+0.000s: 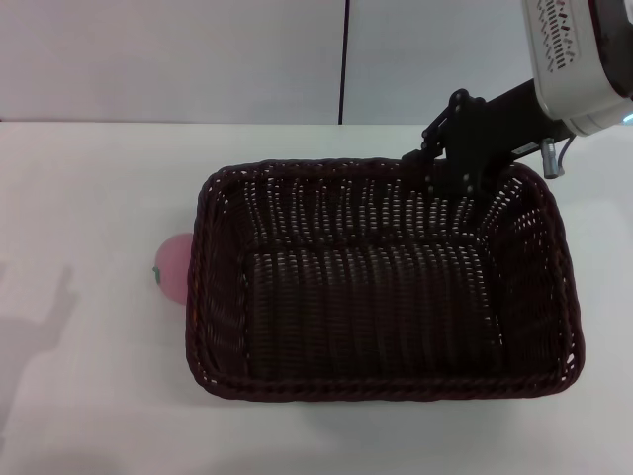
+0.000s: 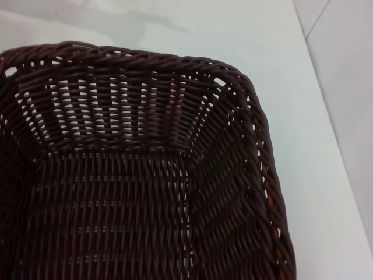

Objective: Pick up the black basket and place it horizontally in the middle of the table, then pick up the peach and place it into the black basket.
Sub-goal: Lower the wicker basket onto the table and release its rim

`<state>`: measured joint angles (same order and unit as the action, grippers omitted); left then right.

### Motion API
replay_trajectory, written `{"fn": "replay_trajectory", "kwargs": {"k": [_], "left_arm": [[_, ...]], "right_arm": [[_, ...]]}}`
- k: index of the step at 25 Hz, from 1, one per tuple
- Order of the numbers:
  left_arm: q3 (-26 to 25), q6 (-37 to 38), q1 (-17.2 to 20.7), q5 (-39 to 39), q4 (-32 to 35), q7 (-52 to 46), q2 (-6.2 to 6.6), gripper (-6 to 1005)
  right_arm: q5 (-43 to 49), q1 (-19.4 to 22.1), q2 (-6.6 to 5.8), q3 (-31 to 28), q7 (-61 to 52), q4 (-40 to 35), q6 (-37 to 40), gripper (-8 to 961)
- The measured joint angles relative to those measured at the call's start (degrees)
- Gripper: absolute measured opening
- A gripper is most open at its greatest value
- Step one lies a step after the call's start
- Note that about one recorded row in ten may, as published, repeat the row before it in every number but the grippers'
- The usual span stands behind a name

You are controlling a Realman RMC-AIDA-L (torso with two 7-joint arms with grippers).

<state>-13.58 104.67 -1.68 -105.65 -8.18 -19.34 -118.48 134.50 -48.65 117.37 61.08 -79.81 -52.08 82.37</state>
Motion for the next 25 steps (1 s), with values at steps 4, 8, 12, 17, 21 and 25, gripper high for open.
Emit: {"fn": "replay_trajectory", "kwargs": {"k": [4,8,12,17,21,25], "left_arm": [[0.18,0.04,0.03,0.00,0.01,0.00,0.00,834],[0.47,0.12,0.05,0.00,0.01,0.00,0.00,834],[0.52,0.12,0.18,0.00,0.01,0.00,0.00,833],[0.52,0.08,0.20,0.00,0.05,0.00,0.07,833],[0.52,-0.02,0.12,0.00,0.31,0.00,0.10,833],[0.50,-0.10,0.08,0.00,0.39,0.00,0.13,833]], "right_arm": [[-0.23,0.30,0.43,-0.08,0.76,0.38,-1.43,265],[-0.59,0.59,1.15,-0.12,0.97,1.58,-4.15,274],[-1.87,1.05,1.36,-0.02,0.99,1.92,-5.61,283],[-2.76,1.21,1.38,-0.15,0.60,2.65,-5.85,295],[-3.29,1.73,1.51,0.13,0.51,3.19,-6.00,304],[-4.03,2.67,1.62,0.25,0.45,2.64,-6.18,313]]}}
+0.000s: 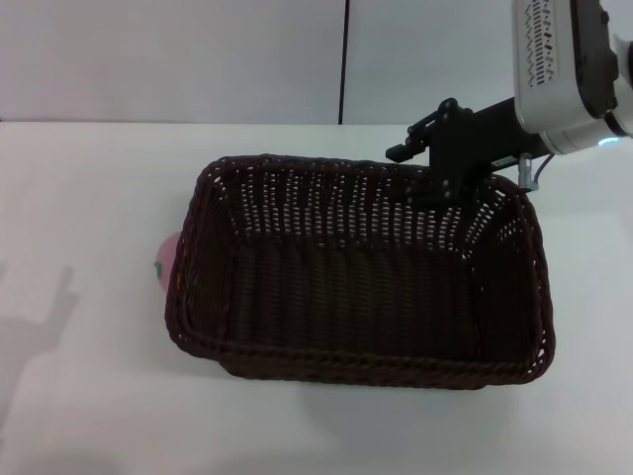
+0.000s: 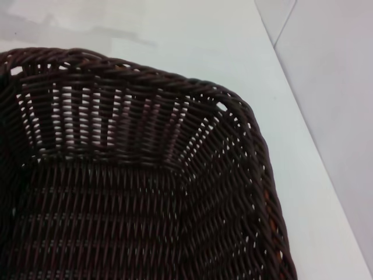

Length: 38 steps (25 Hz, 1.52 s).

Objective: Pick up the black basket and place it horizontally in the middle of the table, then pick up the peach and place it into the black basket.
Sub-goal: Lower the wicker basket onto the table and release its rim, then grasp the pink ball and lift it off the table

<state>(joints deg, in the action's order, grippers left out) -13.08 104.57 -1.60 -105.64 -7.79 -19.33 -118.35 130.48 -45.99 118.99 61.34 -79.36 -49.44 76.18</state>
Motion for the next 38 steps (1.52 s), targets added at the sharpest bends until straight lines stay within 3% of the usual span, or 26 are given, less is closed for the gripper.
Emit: {"fn": "replay_trajectory", "kwargs": {"k": [2,4,7,8,9,10,11,12,13,14,15,16,17,18,20,22,23,25,28,29,30,34,37,38], "left_arm": [[0.00,0.00,0.00,0.00,0.00,0.00,0.00,833],[0.08,-0.15,-0.30,0.00,0.19,-0.01,0.11,833],[0.52,-0.20,-0.43,-0.01,0.39,-0.03,0.17,834],[3.47,0.01,-1.13,-0.08,2.53,-1.20,0.28,834],[3.47,0.01,-1.13,-0.08,2.53,-1.20,0.28,834],[4.93,0.20,-1.65,-0.07,4.54,-3.20,0.35,834],[7.19,0.26,-2.56,-0.08,8.05,-7.15,0.38,834],[7.19,0.26,-2.56,-0.08,8.05,-7.15,0.38,834],[13.66,0.16,-4.83,-0.10,17.15,-16.33,0.39,834],[13.66,0.16,-4.83,-0.10,17.15,-16.33,0.39,834],[15.06,0.09,-5.26,-0.11,19.02,-18.38,0.40,834],[16.66,-0.01,-5.71,-0.12,21.09,-20.44,0.39,834],[16.66,-0.01,-5.71,-0.12,21.09,-20.44,0.39,834],[22.48,-0.73,-6.62,-0.11,28.43,-26.75,0.41,834],[25.34,-1.68,-6.79,-0.11,31.36,-28.83,0.41,834],[26.73,-2.44,-6.83,-0.13,32.55,-29.57,0.40,834],[26.73,-2.44,-6.83,-0.13,32.55,-29.57,0.40,834],[32.89,-6.18,-7.51,-1.17,36.89,-32.77,0.41,833],[34.53,-7.08,-8.96,-4.97,38.86,-35.49,0.40,833],[34.53,-7.08,-8.96,-4.97,38.86,-35.49,0.40,833],[34.70,-8.08,-10.78,-9.76,39.86,-37.37,0.35,832],[34.74,-10.36,-12.58,-11.90,39.26,-37.11,0.00,831],[34.62,-12.28,-13.45,-11.68,37.29,-35.48,-0.14,831],[34.18,-15.91,-14.98,-11.29,33.21,-32.49,-0.18,830]], "right_arm": [[-0.35,0.43,0.00,-0.03,-0.01,-0.59,0.08,318],[-1.13,1.68,0.01,-0.15,-0.10,-2.57,0.48,408],[-5.93,5.53,-0.02,-0.52,-0.72,-8.11,2.77,544],[-11.83,9.47,-0.10,-1.28,-1.55,-12.98,5.01,555],[-11.83,9.47,-0.10,-1.28,-1.55,-12.98,5.01,566],[-18.02,13.70,-0.15,-2.36,-2.19,-16.75,6.36,577],[-18.02,13.70,-0.15,-2.36,-2.19,-16.75,6.36,588],[-22.19,16.54,-0.14,-3.21,-2.41,-18.46,7.00,599],[-29.05,20.95,-0.13,-4.47,-2.59,-20.09,7.48,610],[-29.05,20.95,-0.13,-4.47,-2.59,-20.09,7.48,610],[-36.16,25.72,-0.06,-5.42,-2.64,-19.90,7.59,610],[-36.16,25.72,-0.06,-5.42,-2.64,-19.90,7.59,610],[-39.71,27.96,-0.06,-5.81,-2.60,-19.24,7.51,610],[-45.93,31.86,0.03,-6.53,-1.02,-15.74,7.33,611],[-49.59,33.43,0.07,-6.94,0.22,-12.31,7.32,611],[-57.38,35.69,0.02,-7.72,3.70,-4.41,8.14,611],[-63.81,36.58,-0.06,-9.20,8.23,4.48,9.87,611],[-65.69,36.74,-0.09,-10.12,10.46,8.05,10.69,611],[-69.30,36.32,-0.16,-15.97,16.59,20.62,13.77,611],[-69.30,36.32,-0.16,-15.97,16.59,20.62,13.77,611],[-69.39,36.26,-0.20,-17.06,17.19,22.11,14.06,611],[-69.41,36.65,-0.26,-18.68,17.77,23.94,14.38,611],[-69.34,36.69,-0.22,-18.63,17.75,24.51,15.31,611],[-69.31,36.51,-0.25,-18.45,17.75,25.09,15.99,611]]}}
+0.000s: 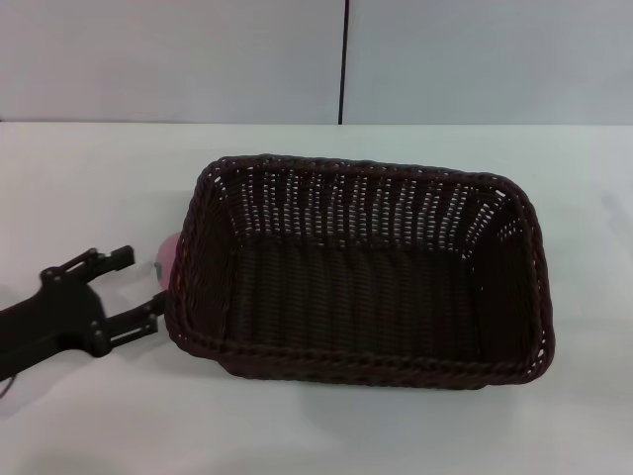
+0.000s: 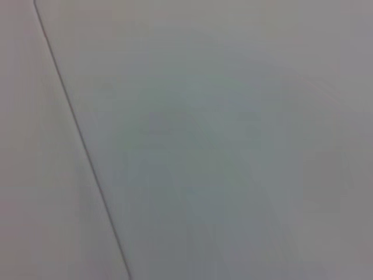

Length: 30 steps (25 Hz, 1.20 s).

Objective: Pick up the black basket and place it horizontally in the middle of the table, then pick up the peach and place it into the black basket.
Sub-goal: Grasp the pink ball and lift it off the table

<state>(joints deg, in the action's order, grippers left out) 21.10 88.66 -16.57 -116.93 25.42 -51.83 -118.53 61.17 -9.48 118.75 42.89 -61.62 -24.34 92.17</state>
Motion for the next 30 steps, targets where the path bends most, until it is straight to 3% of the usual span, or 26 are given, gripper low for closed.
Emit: {"fn": "replay_trajectory", "kwargs": {"k": [15,26,30], "left_arm": [[0.11,-9.84,-2.34,5.05,-7.94,8.90,-0.06,785],[1.34,-10.40,-3.76,4.88,-8.27,8.81,-0.04,736],[1.36,-10.48,-3.81,4.95,-8.29,8.79,-0.04,653]], "right_arm": [[2.06,-0.46,-0.05,0.44,0.16,1.29,2.55,611],[1.95,-0.75,0.00,-0.12,0.21,2.04,2.31,611],[1.75,-0.71,-0.01,-0.27,0.23,2.20,1.91,611]]}}
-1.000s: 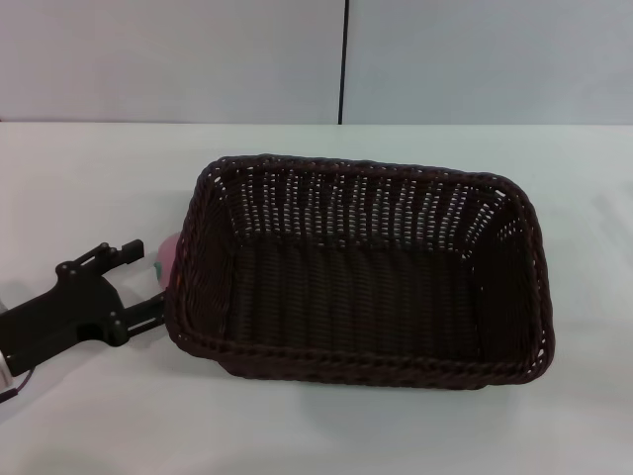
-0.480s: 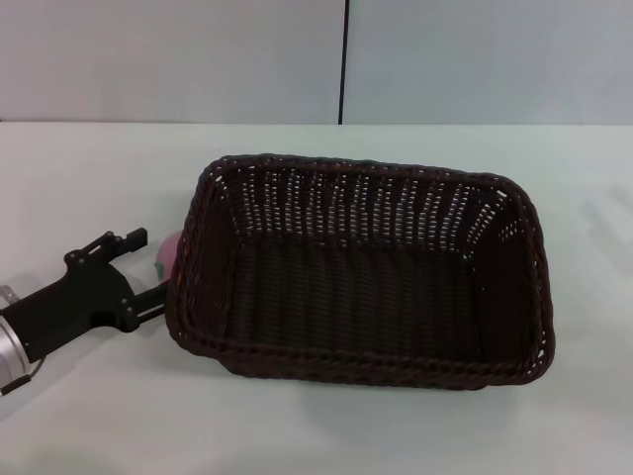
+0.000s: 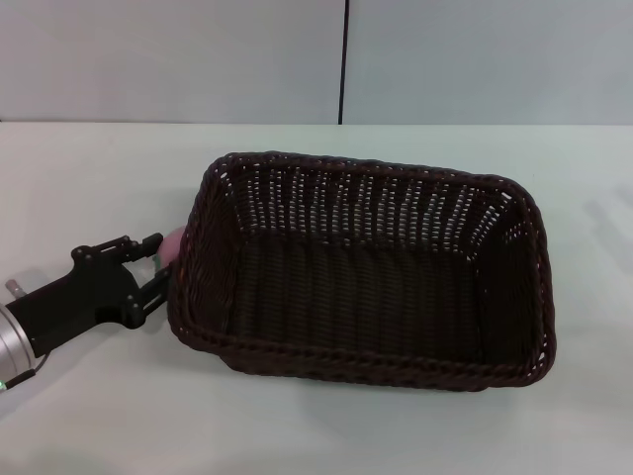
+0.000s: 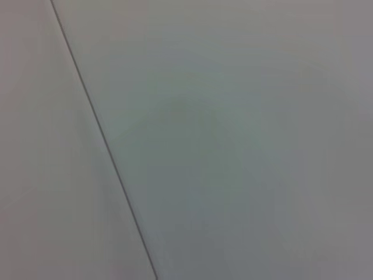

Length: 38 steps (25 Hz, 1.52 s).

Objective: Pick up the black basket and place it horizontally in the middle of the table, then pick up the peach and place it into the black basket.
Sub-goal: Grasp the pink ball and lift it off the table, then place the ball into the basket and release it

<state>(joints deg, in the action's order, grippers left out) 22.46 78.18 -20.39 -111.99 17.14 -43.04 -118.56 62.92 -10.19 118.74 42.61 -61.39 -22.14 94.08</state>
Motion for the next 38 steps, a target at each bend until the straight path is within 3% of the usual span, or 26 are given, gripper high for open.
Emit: {"fn": "replay_trajectory", "kwargs": {"k": [8,11,13,15,21,24,26,28,30,32,33,35,38], "left_arm": [[-0.36,-0.72,-0.01,0.29,0.00,0.76,0.00,487],[-0.56,-0.17,0.50,4.56,0.00,0.70,0.06,274],[-0.56,-0.17,0.50,4.56,0.00,0.70,0.06,239],[-0.58,3.23,1.45,10.69,0.57,0.18,0.37,204],[-0.51,9.03,1.24,13.30,1.66,-1.12,0.44,168],[1.03,15.64,-0.16,13.10,2.22,-1.48,0.17,145],[1.03,15.64,-0.16,13.10,2.22,-1.48,0.17,128],[3.86,21.89,-2.06,13.15,1.73,-1.97,-0.06,119],[5.72,23.52,-3.19,13.14,1.11,-2.78,-0.22,118],[7.32,24.21,-3.97,13.07,0.53,-3.27,-0.31,117],[12.08,24.32,-5.48,13.03,-1.15,-3.32,-0.37,117],[14.97,23.97,-6.24,13.08,-2.05,-3.28,-0.41,117],[16.65,22.55,-6.89,13.54,-3.98,-3.13,-0.48,116]], "right_arm": [[-0.13,-0.37,-0.08,0.01,0.34,0.80,-0.82,611],[-0.17,-0.37,-0.08,0.01,0.54,0.88,-1.04,610],[-0.19,-0.36,-0.09,0.01,0.56,0.88,-1.05,610],[-0.21,-0.45,-0.09,0.02,0.62,0.88,-1.05,610],[-0.24,-1.48,-0.09,0.01,0.65,0.88,-1.05,610],[-0.26,-2.21,-0.05,0.01,0.65,0.87,-0.91,610],[-0.26,-2.67,-0.01,0.01,0.66,0.87,-0.78,610],[-0.26,-3.09,0.03,0.01,0.66,0.88,-0.72,610],[-0.26,-3.77,0.13,0.01,0.66,0.99,-0.62,610],[-0.26,-4.09,0.15,0.01,0.66,1.12,-0.60,610],[-0.26,-4.34,0.16,0.01,0.66,1.28,-0.57,610],[-0.26,-4.74,0.20,0.10,0.69,1.63,-0.53,610],[-0.26,-5.36,0.14,0.10,1.48,2.91,-0.51,610]]}}
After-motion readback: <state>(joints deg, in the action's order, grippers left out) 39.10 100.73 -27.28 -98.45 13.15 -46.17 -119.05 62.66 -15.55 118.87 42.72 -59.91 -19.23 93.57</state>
